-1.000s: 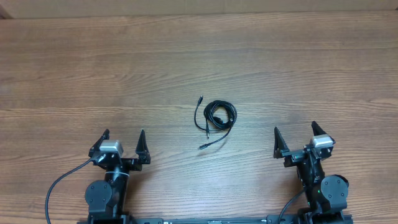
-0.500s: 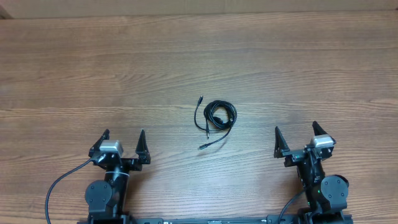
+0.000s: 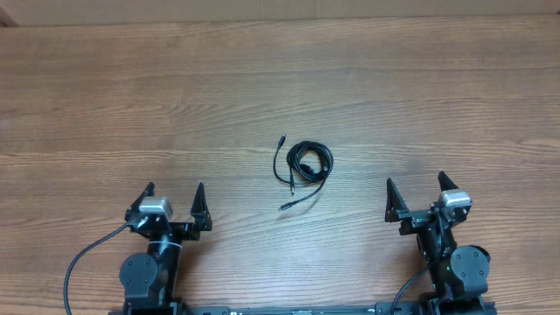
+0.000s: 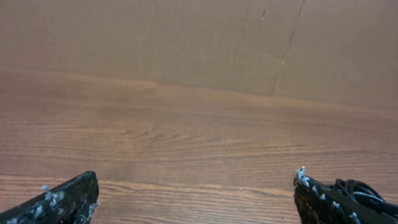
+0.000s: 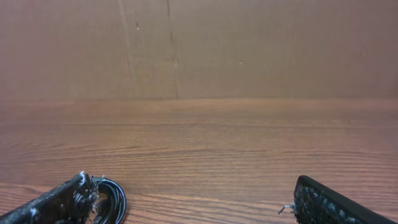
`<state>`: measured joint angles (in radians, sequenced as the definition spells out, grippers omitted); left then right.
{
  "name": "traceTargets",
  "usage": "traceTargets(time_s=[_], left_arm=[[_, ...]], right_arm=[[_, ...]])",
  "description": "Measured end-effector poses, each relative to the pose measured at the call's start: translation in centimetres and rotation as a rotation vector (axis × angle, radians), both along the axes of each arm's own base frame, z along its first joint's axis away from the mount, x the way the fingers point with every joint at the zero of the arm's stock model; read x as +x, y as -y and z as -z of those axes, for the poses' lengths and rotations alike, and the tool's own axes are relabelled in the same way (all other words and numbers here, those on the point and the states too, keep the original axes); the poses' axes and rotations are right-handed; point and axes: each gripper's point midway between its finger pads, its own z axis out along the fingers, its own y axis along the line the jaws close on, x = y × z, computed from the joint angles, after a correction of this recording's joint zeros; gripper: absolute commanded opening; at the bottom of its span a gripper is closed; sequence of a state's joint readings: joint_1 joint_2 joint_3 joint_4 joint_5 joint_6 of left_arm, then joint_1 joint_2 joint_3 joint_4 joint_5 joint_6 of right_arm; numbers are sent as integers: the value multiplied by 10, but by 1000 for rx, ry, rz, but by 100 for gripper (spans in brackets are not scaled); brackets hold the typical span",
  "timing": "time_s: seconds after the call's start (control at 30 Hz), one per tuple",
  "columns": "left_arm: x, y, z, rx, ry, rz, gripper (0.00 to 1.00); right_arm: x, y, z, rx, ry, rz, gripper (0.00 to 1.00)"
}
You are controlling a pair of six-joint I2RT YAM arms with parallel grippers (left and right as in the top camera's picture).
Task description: Untangle cables
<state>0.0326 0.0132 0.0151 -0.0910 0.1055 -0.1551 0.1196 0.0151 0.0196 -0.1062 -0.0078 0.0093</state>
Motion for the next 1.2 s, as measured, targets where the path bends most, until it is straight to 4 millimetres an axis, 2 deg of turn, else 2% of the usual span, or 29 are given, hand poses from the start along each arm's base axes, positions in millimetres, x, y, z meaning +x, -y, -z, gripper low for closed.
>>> traceTargets(time_s=[0.13, 0.27, 0.4, 0.7, 1.0, 1.2], left_arm=[[-3, 0, 3, -2, -47, 0, 100], [-7, 0, 19, -5, -167, -1, 100], [-8, 0, 25, -7, -255, -4, 100], [3, -1, 6, -13, -450, -5, 100], [25, -1, -15, -23, -697, 0, 100], [30, 4, -16, -42, -846, 24, 100]], right_arm=[[0, 1, -1, 6, -28, 5, 100], [2, 1, -8, 5, -68, 10, 100], [5, 1, -13, -1, -117, 11, 100], [18, 0, -8, -24, -319, 15, 100], [37, -4, 0, -53, -566, 9, 100], [48, -11, 6, -57, -711, -22, 100]])
